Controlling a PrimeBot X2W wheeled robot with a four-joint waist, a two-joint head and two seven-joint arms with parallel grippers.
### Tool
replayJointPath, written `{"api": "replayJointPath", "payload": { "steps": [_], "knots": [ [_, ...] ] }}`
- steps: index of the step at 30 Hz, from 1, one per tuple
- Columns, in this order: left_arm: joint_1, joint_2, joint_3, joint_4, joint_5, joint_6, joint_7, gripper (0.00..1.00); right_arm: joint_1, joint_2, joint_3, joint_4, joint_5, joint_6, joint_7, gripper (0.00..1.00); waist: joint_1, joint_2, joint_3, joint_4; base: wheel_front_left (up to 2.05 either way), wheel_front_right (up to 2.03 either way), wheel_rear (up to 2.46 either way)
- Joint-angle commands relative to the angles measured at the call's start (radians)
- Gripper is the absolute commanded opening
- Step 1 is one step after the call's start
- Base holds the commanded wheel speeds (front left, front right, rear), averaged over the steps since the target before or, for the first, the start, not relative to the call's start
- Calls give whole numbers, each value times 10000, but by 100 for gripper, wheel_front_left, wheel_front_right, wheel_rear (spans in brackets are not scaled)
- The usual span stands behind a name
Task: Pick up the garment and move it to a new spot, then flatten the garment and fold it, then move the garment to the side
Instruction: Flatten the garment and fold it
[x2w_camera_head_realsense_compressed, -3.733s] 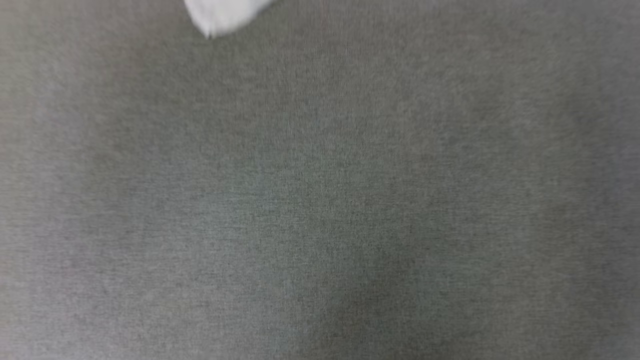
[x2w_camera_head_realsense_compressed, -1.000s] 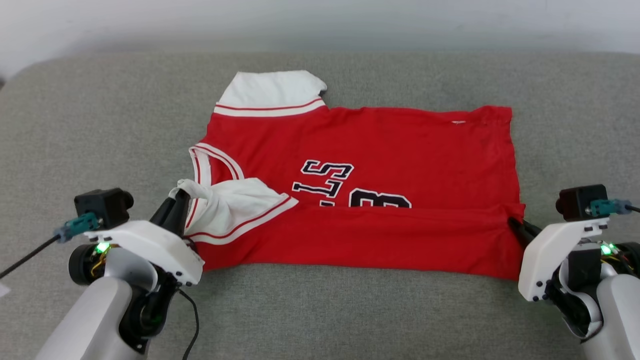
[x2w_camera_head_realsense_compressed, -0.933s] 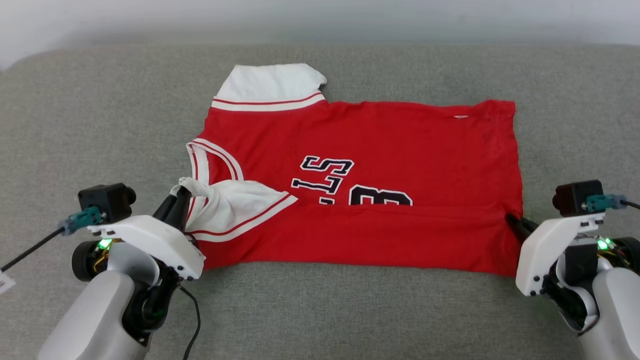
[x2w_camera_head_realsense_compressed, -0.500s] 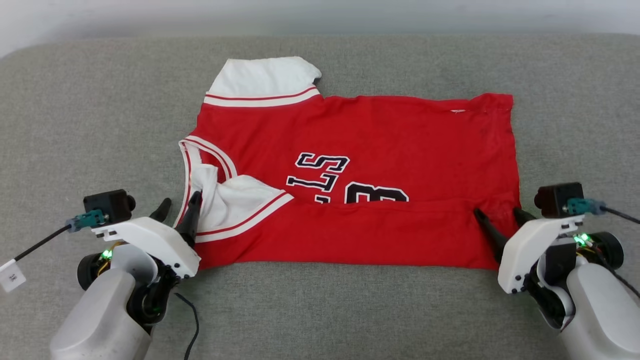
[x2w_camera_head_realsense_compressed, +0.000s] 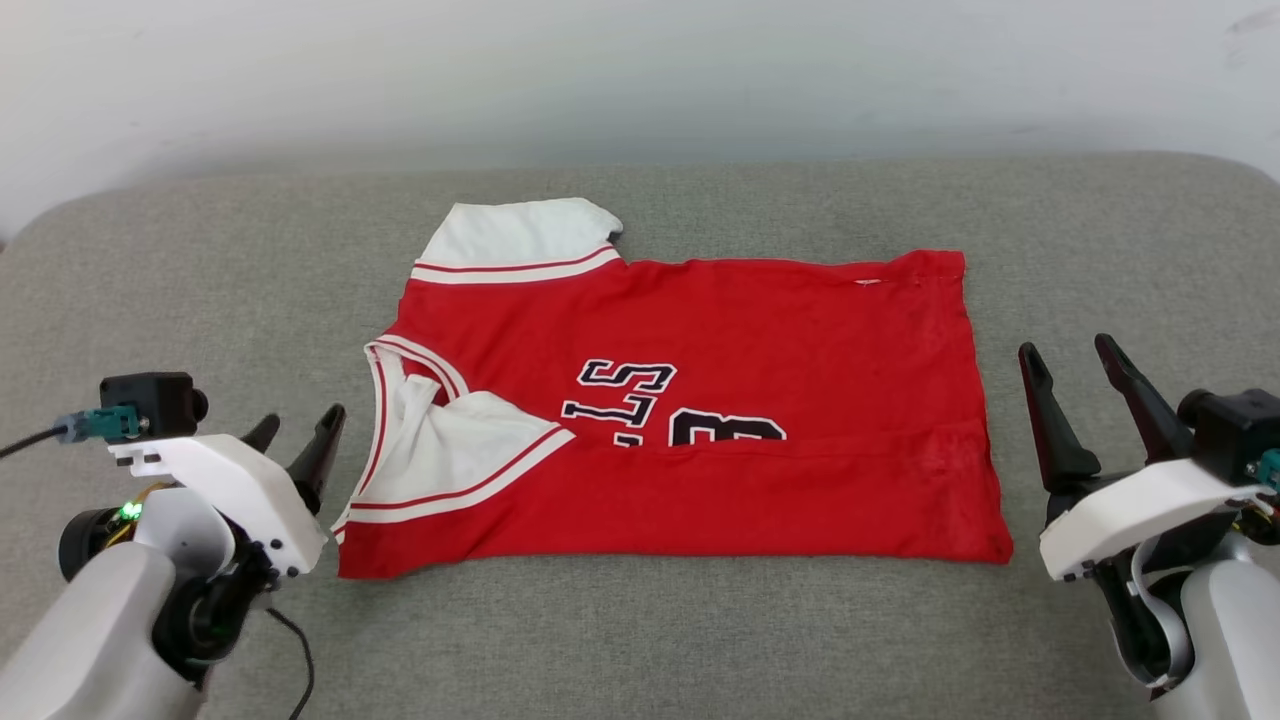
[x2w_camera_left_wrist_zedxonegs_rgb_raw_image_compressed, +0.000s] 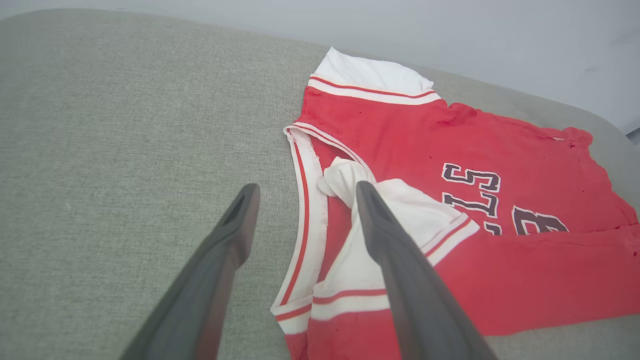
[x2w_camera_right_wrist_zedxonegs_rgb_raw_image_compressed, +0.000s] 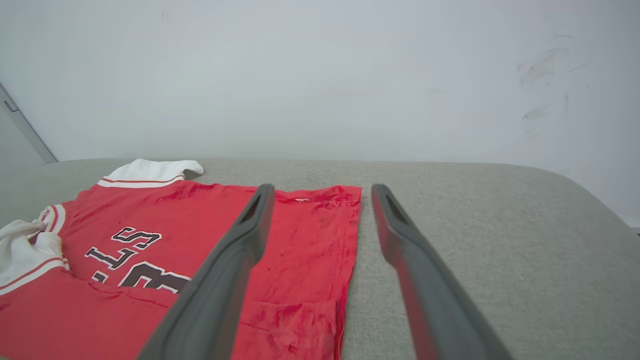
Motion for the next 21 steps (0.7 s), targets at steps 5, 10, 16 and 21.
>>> {"api": "replayJointPath", "payload": {
  "steps": [5,10,16,21],
  "knots": [
    [433,994,-280,-1226,-551,440,2465,100,880,574,-443,-1540,-547,-7,440,100,0,-1,82,-311,0,0,0],
    [780,1614,-335,-1868,-1215,749,4102,100,1290,1079,-633,-2568,-907,-7,887,100,0,-1,575,-727,0,0,0],
    [1106,1630,-304,-1567,-1853,1035,4936,100,1338,1390,-615,-3026,-1068,-7,1025,100,0,-1,1094,-1132,0,0,0],
    [1231,1093,-489,-944,-2287,940,5269,45,1314,1444,-626,-3170,-1106,-6,987,100,0,-1,1224,-1262,0,0,0]
  ]
}}
